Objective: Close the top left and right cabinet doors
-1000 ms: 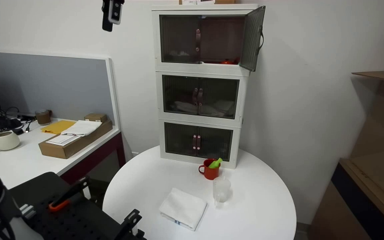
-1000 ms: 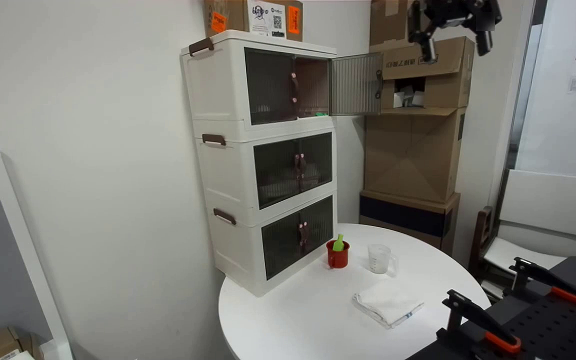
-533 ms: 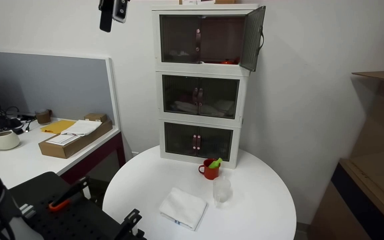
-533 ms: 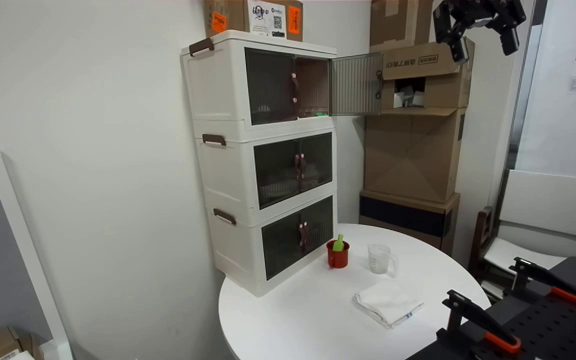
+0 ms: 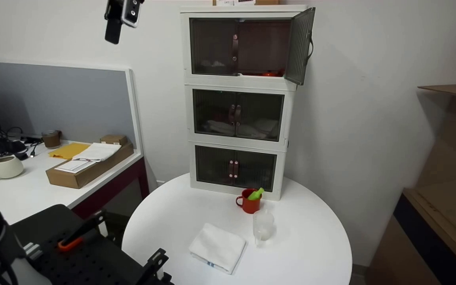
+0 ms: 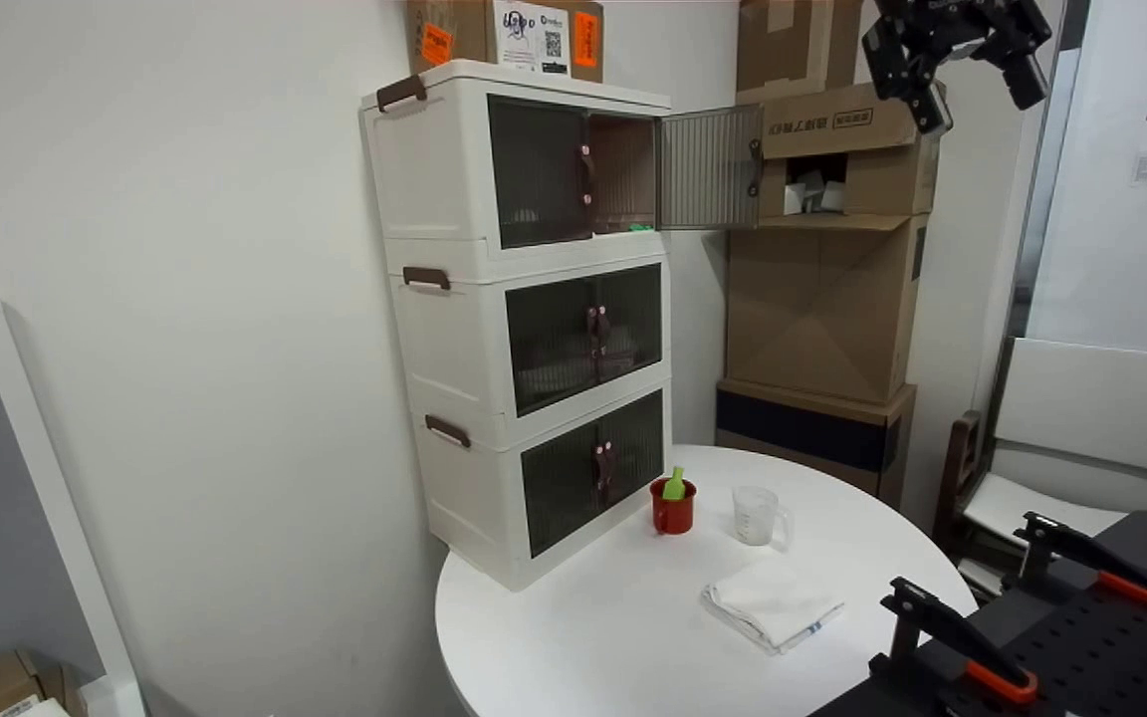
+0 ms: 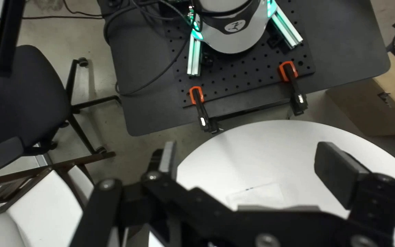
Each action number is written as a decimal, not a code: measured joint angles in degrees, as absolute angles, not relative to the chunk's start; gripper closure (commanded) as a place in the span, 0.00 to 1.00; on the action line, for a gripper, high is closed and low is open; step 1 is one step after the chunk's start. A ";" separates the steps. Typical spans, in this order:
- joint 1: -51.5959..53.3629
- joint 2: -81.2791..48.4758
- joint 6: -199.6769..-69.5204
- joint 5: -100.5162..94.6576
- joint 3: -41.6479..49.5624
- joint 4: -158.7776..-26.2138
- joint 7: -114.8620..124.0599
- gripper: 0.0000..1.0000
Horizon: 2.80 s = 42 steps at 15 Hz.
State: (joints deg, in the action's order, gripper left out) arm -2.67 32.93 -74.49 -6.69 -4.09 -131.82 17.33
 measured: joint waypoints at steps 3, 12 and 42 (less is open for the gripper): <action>-3.43 32.67 -71.06 -12.14 -1.96 -128.68 13.23 0.00; -3.69 21.35 -79.72 -26.44 9.92 -116.49 -19.53 0.00; -8.92 -6.75 -92.51 -19.05 10.18 -78.79 -27.60 0.00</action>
State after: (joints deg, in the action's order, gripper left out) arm -8.92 -6.75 -92.51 -19.05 10.18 -78.79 -27.60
